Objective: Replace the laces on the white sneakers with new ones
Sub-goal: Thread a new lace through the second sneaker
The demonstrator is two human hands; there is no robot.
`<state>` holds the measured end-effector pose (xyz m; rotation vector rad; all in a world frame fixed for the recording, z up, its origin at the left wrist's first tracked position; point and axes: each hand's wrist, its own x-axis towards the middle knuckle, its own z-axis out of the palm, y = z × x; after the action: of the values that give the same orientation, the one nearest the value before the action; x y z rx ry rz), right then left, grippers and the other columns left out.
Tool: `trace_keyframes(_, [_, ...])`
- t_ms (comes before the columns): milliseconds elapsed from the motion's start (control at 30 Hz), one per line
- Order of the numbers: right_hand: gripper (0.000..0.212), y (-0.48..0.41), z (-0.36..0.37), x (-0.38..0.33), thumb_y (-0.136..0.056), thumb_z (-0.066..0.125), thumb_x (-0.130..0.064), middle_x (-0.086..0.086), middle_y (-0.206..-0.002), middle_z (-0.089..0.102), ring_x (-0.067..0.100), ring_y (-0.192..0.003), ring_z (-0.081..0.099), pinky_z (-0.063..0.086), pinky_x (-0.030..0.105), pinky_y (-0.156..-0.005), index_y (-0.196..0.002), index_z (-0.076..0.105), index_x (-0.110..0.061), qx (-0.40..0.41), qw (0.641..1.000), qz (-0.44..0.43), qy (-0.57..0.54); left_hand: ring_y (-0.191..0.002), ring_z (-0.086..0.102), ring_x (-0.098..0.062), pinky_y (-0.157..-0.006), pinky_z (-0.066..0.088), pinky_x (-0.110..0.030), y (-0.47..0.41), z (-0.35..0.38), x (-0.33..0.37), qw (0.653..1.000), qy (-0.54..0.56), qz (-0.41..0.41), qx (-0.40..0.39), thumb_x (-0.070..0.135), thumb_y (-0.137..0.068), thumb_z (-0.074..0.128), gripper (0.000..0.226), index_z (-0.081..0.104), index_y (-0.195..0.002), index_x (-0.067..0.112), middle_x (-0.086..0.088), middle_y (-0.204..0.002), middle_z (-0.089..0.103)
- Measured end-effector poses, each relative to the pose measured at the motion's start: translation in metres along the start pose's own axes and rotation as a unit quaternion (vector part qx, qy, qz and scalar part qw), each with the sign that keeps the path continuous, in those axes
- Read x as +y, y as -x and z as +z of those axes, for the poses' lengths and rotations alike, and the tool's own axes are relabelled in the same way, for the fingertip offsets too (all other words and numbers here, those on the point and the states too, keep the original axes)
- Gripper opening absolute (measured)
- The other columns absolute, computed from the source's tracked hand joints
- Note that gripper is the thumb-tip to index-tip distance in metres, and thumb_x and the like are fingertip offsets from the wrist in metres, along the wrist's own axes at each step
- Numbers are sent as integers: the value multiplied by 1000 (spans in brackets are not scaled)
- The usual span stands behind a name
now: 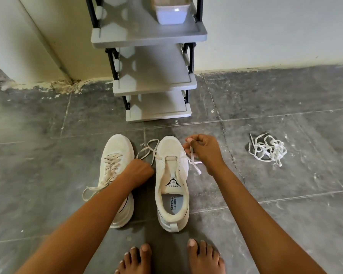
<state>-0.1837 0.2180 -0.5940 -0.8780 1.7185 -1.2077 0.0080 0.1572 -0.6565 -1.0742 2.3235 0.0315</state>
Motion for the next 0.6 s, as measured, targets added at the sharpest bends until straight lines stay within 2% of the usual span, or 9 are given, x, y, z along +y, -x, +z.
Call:
trace_keyframes(67, [12,0,-2,0,-92,56,-6,10,-80,68,18,-65,62,54,36,-75,-91,66,0,15,1000,-14,7,-91,63,-23,-69,42,-29,4,-6,-4,997,55,8,54,23,-90,51,14,60,-96,14,-6,-99,66])
trace_keyframes(100, [11,1,-4,-1,-91,58,-7,8,-83,68,15,-69,62,54,28,-73,-91,68,-2,23,999,-29,23,-87,63,-23,-66,40,-28,10,-11,-8,990,114,-12,83,27,-88,54,10,56,-90,17,-5,-94,65])
trace_keyframes(167, [11,2,-5,-9,-90,61,-10,0,-83,67,2,-71,60,48,9,-67,-94,70,-6,35,997,-60,44,-80,61,-23,-64,40,-27,24,-32,-18,948,267,-60,161,23,-82,61,13,49,-83,18,-4,-82,61])
trace_keyframes(233, [12,4,-5,-22,-89,61,-8,-4,-77,66,-5,-64,57,44,4,-63,-96,70,-6,37,995,-85,42,-76,61,-22,-66,45,-29,36,-53,-30,897,372,-85,225,12,-80,64,13,57,-91,13,-4,-80,63])
trace_keyframes(300, [13,9,-6,-47,-89,61,-7,0,-79,67,-2,-66,59,49,9,-68,-98,70,-3,36,992,-120,35,-78,64,-24,-74,51,-31,55,-87,-42,859,423,-84,276,7,-82,63,16,64,-98,7,-8,-86,69])
trace_keyframes(400, [15,17,-10,-97,-89,61,-5,11,-88,69,16,-77,63,54,27,-78,-100,70,-1,29,985,-168,27,-83,67,-25,-80,54,-36,84,-144,-58,819,470,-85,319,6,-84,64,11,70,-93,7,-10,-90,71])
trace_keyframes(533, [11,37,-20,-181,-87,61,1,10,-74,65,1,-58,59,51,16,-60,-93,69,4,32,974,-219,-43,-67,59,-10,-63,49,-25,131,-228,-69,734,547,-38,400,5,-83,68,9,71,-83,13,-4,-80,68])
trace_keyframes(600, [8,52,-27,-227,-87,61,0,11,-72,64,10,-60,57,53,23,-64,-87,70,1,34,964,-257,-53,-69,59,-8,-69,48,-21,159,-270,-70,683,587,2,436,2,-83,66,17,69,-76,17,-3,-80,67])
